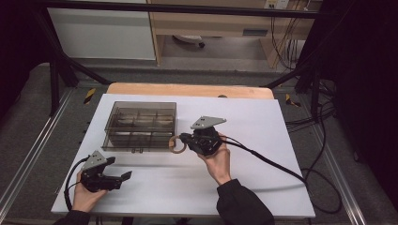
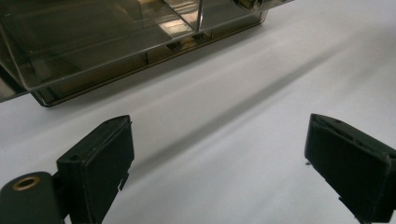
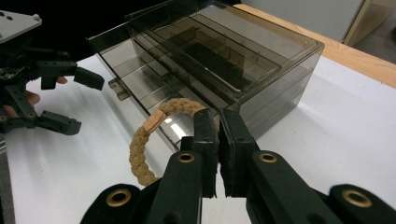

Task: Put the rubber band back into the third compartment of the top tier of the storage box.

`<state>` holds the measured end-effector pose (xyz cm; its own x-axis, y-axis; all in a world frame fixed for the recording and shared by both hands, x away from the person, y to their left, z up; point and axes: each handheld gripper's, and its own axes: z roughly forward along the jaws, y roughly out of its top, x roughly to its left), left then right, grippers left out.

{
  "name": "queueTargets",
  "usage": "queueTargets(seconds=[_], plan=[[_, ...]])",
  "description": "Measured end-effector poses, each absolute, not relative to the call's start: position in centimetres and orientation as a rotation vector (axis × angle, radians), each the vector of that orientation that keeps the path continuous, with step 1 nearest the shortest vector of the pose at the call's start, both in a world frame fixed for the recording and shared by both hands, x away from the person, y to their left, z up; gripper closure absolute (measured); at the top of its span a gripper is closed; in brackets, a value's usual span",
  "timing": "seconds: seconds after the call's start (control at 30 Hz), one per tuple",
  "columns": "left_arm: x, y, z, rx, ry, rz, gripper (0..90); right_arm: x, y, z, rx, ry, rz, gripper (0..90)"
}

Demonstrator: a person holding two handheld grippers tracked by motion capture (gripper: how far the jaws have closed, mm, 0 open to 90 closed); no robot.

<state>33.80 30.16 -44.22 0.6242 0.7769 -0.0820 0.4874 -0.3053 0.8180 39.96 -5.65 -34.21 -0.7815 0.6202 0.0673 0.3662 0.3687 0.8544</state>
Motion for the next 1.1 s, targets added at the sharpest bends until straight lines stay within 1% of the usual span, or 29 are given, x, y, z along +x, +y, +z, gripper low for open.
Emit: queueTargets(seconds=[0.6,1.1], plan=[[33.8,30.2,-44.2,1.97,0.993,0.416,7.8,41.8,-2.8,-33.8,0.881,2.346,1.383,86.4],[33.8,30.2,-44.2,1.971,0.993,0.416,7.8,43.3,-1.0,-34.8,0.908,2.35,1.375,86.4]])
